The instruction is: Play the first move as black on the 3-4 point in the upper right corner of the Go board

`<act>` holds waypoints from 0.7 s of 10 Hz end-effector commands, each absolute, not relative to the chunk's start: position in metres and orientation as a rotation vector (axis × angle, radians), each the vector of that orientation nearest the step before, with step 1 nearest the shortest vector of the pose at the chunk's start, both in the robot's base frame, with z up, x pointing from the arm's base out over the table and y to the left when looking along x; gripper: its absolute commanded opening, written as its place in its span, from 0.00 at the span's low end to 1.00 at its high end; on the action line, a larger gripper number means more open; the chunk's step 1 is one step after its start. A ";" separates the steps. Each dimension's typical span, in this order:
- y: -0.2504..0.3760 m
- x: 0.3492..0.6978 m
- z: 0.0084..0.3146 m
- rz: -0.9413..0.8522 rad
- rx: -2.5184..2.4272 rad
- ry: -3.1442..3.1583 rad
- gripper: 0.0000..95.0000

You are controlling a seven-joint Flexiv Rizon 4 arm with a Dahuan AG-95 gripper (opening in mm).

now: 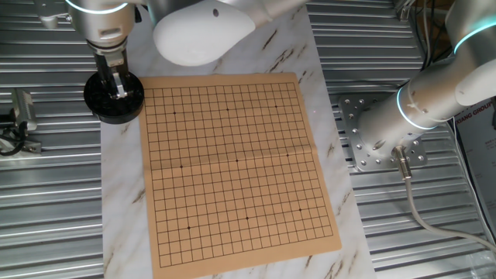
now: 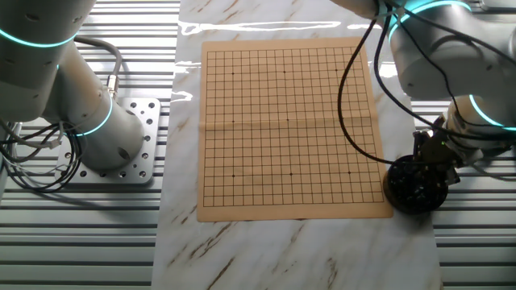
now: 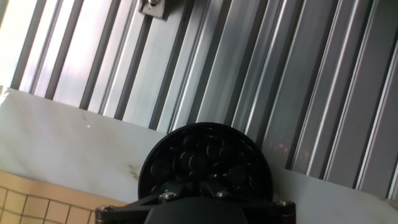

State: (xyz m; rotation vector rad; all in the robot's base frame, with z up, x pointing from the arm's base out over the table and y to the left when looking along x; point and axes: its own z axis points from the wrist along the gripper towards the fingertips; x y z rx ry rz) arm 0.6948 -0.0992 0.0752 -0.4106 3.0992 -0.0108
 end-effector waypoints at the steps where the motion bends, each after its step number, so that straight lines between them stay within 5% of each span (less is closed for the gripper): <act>1: -0.098 0.693 0.077 -0.005 -0.320 3.107 0.00; 7: -0.087 0.690 0.083 0.001 -0.146 3.116 0.00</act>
